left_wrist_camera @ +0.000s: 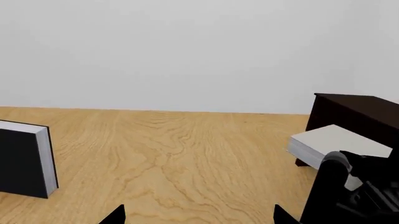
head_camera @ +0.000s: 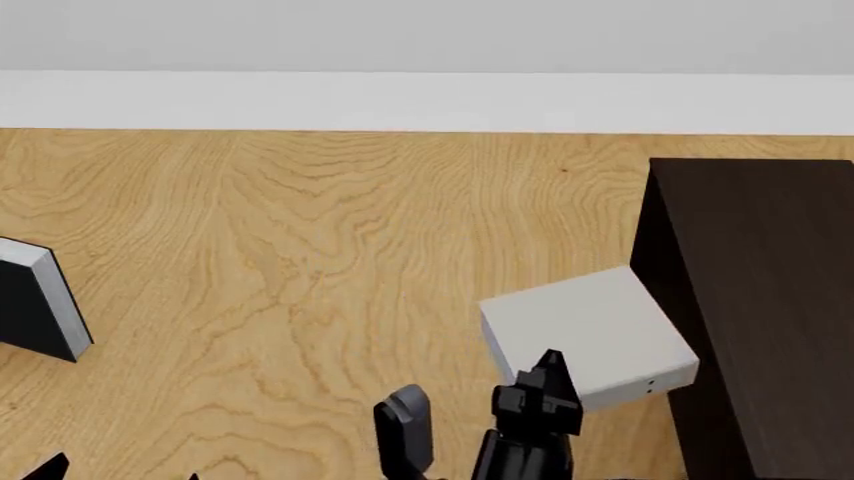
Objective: Pick up the book on the right and place it on the cabinet shelf.
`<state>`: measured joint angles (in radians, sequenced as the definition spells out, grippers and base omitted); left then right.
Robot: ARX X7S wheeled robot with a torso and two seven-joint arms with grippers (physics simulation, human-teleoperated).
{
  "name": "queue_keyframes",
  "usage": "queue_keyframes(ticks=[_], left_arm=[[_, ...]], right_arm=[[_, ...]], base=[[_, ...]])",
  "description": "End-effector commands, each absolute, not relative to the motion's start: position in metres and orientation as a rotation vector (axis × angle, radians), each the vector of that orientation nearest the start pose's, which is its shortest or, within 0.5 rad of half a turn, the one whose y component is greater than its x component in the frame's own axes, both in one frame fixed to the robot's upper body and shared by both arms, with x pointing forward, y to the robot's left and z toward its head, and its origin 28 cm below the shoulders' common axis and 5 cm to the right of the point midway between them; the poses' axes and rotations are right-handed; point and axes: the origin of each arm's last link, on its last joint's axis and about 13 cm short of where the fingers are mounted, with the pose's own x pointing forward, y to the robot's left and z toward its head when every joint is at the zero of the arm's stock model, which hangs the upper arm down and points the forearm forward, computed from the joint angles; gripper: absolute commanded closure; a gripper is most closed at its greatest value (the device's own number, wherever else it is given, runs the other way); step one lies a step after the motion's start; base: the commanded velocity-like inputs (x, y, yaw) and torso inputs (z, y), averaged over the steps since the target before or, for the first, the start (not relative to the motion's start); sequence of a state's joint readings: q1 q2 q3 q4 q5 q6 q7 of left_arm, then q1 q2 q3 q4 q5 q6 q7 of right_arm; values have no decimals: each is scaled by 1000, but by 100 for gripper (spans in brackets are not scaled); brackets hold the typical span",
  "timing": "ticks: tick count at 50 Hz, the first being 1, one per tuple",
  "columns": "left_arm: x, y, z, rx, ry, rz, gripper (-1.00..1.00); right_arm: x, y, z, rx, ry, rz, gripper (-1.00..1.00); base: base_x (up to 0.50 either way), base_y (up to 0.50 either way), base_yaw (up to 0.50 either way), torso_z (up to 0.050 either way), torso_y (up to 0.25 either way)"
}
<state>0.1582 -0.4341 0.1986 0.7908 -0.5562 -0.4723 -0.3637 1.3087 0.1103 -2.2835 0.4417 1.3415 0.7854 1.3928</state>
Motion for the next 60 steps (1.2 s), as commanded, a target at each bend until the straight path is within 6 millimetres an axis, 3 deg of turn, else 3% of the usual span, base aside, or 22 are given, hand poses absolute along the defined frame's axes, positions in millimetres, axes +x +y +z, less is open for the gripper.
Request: queue_keyframes(ticks=[1, 60], left_arm=[[143, 206, 109, -101, 29, -193, -100], [143, 207, 106, -107, 22, -189, -100]], right_arm=[[293, -71, 59, -1637, 159, -282, 100], [303, -93, 41, -1633, 300, -385, 100]], base=[[0, 0, 0, 0, 0], [0, 0, 0, 0, 1]])
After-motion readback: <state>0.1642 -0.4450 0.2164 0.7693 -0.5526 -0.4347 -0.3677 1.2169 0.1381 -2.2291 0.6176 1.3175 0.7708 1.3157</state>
